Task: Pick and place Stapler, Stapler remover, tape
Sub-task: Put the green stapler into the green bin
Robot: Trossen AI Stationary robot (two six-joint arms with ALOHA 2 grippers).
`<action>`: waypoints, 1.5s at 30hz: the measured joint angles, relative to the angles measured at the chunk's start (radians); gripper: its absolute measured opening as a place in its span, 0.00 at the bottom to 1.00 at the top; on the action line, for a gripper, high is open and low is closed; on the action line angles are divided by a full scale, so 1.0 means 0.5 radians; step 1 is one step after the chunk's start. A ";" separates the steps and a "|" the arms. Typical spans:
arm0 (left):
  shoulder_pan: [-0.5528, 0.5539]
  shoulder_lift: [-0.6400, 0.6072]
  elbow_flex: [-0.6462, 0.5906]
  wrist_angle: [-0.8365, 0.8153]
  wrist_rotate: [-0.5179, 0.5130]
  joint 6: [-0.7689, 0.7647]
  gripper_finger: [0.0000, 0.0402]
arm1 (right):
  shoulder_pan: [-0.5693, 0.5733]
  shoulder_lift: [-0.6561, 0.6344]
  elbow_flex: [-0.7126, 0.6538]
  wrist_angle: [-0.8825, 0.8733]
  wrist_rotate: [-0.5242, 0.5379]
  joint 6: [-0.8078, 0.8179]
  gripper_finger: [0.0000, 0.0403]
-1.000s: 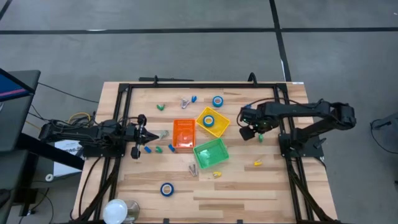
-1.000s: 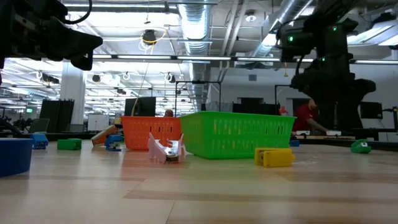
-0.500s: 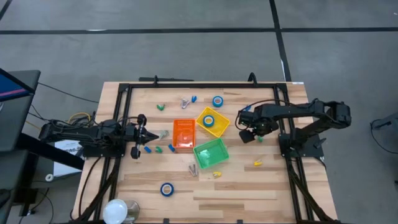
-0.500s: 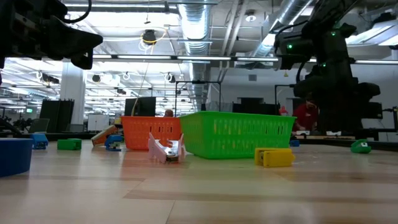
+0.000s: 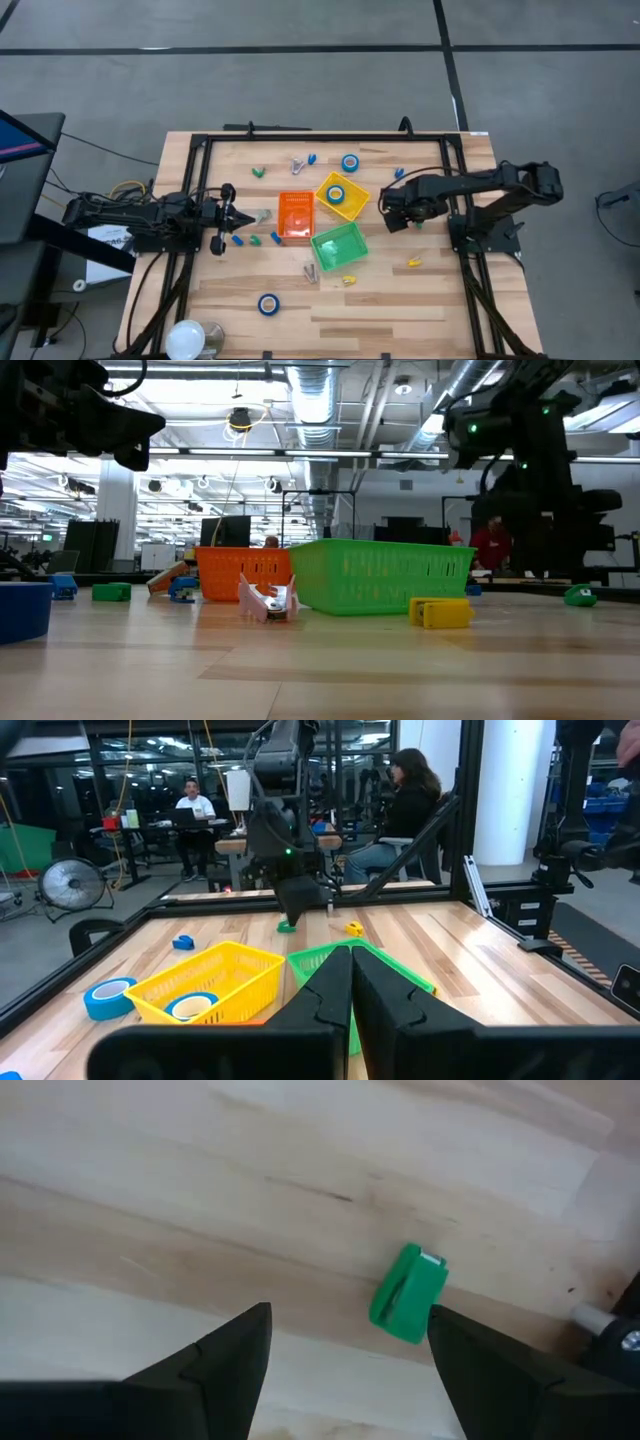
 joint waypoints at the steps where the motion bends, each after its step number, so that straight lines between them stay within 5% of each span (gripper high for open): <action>1: 0.000 0.000 0.000 0.001 0.000 0.000 0.01 | 0.008 -0.034 0.000 0.001 0.019 0.029 0.65; 8: 0.000 0.000 0.000 0.006 0.000 0.000 0.01 | 0.010 -0.177 0.000 -0.059 0.045 0.111 0.65; 19: 0.000 0.000 0.000 0.005 -0.001 0.000 0.01 | 0.043 0.007 -0.159 -0.038 0.039 0.241 0.65; 45: 0.000 0.000 0.000 0.014 0.000 0.000 0.01 | 0.001 -0.050 -0.345 0.193 0.033 0.401 0.65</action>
